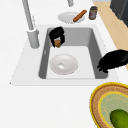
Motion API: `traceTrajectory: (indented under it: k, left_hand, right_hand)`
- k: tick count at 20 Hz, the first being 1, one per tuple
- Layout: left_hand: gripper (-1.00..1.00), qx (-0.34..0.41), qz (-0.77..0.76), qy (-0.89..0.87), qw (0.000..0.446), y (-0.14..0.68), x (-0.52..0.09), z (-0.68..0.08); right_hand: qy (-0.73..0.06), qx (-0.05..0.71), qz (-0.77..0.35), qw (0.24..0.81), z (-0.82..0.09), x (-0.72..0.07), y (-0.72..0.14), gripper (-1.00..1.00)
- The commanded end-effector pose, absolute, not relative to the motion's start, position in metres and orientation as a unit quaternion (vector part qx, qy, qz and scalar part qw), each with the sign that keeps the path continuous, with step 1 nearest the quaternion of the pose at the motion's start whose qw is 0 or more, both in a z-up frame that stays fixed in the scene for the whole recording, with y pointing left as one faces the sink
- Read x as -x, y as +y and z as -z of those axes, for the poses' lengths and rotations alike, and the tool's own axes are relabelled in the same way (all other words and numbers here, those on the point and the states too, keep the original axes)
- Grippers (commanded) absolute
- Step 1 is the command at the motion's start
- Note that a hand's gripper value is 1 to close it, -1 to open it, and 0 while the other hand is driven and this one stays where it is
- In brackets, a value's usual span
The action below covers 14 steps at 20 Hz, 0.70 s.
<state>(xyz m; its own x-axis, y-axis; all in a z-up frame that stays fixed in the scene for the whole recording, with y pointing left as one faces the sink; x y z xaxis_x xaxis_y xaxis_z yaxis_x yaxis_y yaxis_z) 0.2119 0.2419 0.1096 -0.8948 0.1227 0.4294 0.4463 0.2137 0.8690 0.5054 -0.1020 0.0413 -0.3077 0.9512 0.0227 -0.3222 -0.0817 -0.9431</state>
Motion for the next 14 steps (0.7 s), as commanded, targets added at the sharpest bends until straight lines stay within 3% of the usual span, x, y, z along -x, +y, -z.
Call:
traceTrajectory:
  k: [1, 14]
  left_hand:
    - [0.00, 0.185, 0.599, -0.767, 0.135, 0.242, -0.212, -0.110]
    - [0.00, 0.185, 0.599, -0.767, 0.135, 0.242, -0.212, -0.110]
  right_hand:
    - [-0.490, 0.339, -0.618, 0.513, -0.058, -0.505, -0.108, 1.00]
    - [-0.501, 0.357, -0.620, 0.486, -0.080, -0.519, -0.158, 1.00]
